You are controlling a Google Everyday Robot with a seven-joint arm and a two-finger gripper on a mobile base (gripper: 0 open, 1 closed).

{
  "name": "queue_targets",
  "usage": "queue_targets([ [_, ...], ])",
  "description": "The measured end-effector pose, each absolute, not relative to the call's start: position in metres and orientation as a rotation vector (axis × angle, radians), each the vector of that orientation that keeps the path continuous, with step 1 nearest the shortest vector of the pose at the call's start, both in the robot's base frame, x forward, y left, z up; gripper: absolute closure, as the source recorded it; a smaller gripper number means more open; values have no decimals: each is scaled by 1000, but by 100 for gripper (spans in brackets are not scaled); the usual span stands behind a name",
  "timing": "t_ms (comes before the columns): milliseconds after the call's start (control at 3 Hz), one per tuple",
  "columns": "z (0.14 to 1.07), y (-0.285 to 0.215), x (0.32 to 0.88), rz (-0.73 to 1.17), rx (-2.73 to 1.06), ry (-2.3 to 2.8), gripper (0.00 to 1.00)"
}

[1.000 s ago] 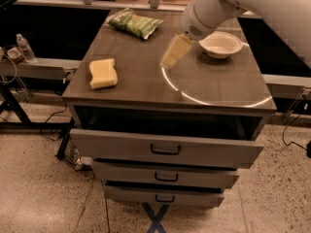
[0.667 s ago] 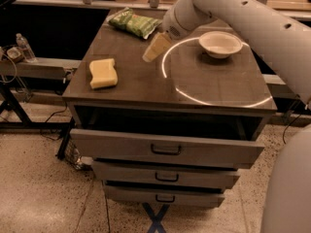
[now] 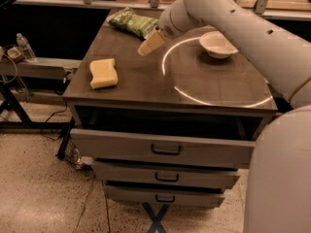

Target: Move green jalapeno chip bag near sponge

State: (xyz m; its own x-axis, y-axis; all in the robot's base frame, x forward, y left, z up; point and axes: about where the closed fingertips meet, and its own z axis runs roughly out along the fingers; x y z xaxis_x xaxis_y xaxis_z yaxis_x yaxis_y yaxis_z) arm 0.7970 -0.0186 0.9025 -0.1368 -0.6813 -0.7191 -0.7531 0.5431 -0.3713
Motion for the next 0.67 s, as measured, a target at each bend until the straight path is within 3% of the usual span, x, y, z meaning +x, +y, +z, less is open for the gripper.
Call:
queue_targets([
  [667,898,-5,903,116,-884,1806,0],
])
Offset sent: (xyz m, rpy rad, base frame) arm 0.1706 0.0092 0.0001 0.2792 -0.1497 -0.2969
